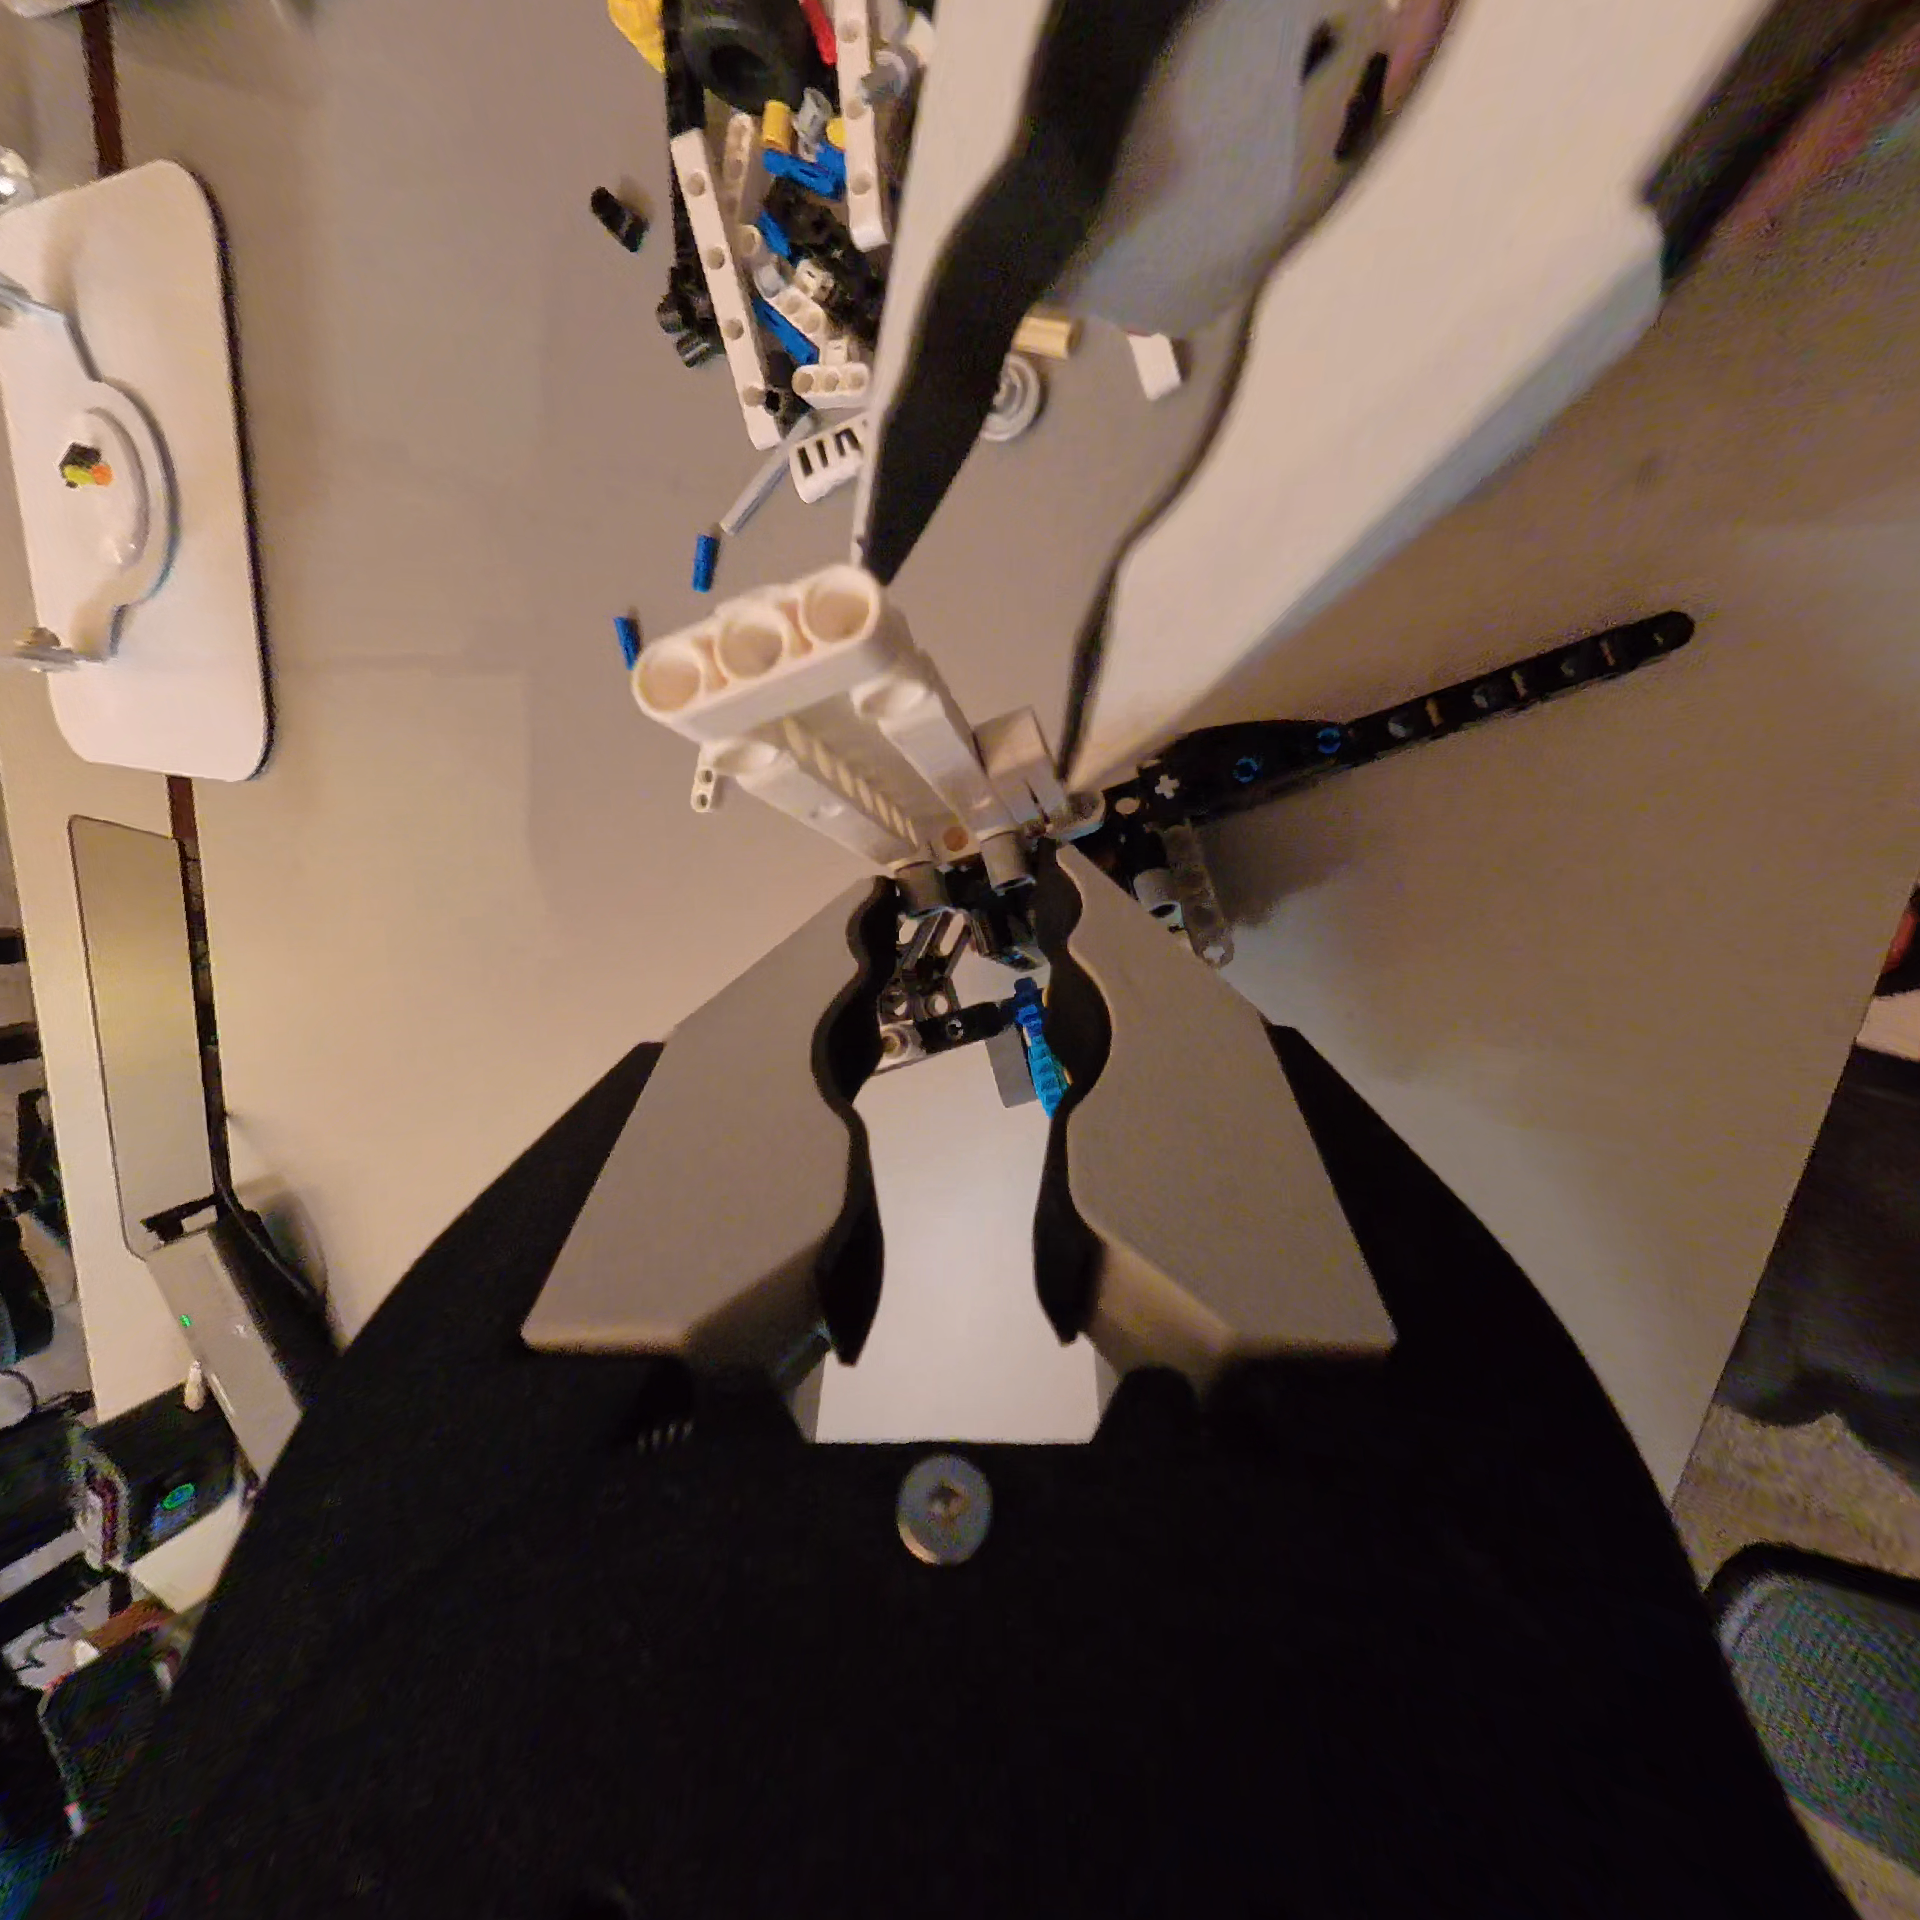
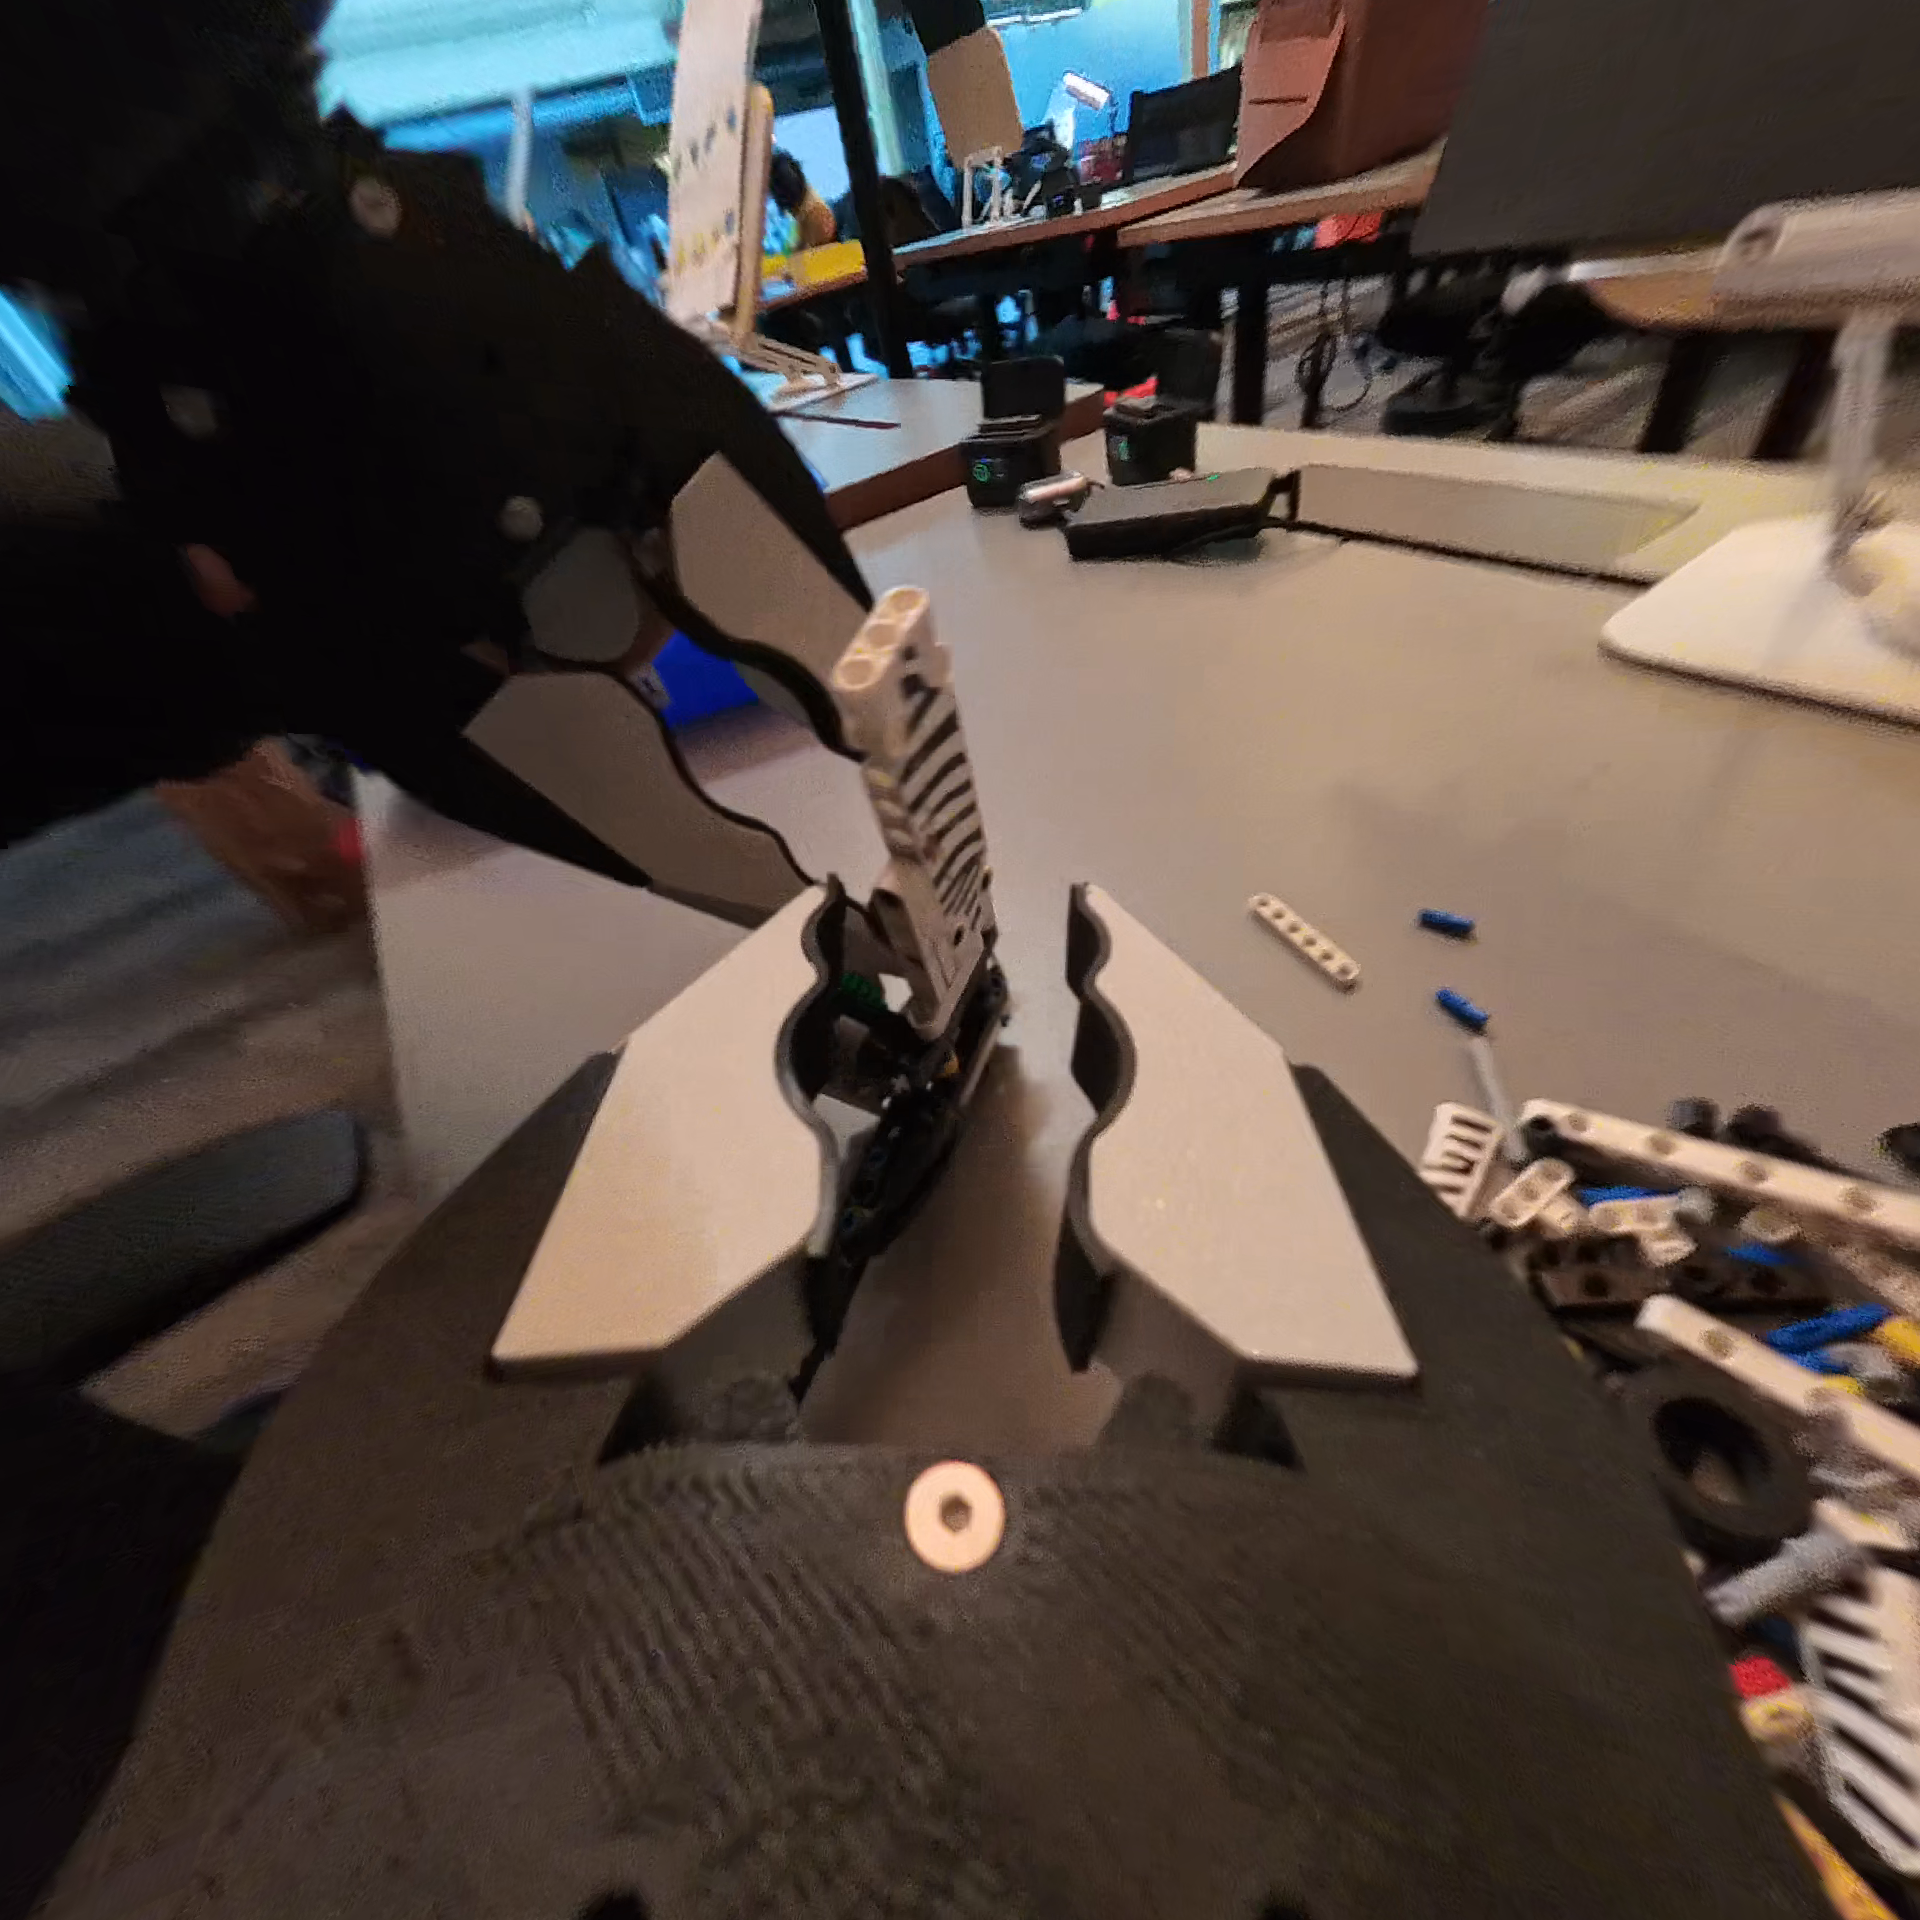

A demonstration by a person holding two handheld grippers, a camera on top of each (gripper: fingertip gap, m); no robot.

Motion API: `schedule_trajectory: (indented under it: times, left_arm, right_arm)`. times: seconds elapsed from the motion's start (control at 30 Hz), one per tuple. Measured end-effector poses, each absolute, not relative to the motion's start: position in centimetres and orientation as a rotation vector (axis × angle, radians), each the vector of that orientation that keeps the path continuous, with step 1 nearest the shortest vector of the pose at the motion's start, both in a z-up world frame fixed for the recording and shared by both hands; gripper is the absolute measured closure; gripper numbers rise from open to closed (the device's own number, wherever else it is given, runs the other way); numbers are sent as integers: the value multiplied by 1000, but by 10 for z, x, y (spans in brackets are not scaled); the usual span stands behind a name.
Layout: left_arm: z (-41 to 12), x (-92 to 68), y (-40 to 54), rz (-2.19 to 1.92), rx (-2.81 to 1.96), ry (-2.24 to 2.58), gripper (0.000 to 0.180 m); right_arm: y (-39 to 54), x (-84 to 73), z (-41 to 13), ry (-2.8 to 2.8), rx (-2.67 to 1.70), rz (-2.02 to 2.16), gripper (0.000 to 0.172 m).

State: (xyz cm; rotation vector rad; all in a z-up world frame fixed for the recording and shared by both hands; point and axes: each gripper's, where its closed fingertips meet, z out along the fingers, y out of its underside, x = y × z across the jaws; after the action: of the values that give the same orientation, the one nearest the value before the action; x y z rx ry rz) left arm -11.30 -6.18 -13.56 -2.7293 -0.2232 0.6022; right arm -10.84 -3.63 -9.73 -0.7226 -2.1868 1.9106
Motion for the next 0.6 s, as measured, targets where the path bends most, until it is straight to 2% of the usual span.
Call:
schedule_trajectory:
  times: [0.17,0.33,0.6]
  left_arm:
    - [-137,-118,-56,623,-2628,-365,153]
    - [-136,-119,-49,625,-2522,-475,153]
    - [-135,-114,-47,705,-2379,-556,153]
  right_arm:
    - [-40,-108,-101,-2082,-467,1637,148]
    - [-41,-114,-101,-2071,-495,1618,165]
    - [-37,-111,-103,-2152,-566,1737,166]
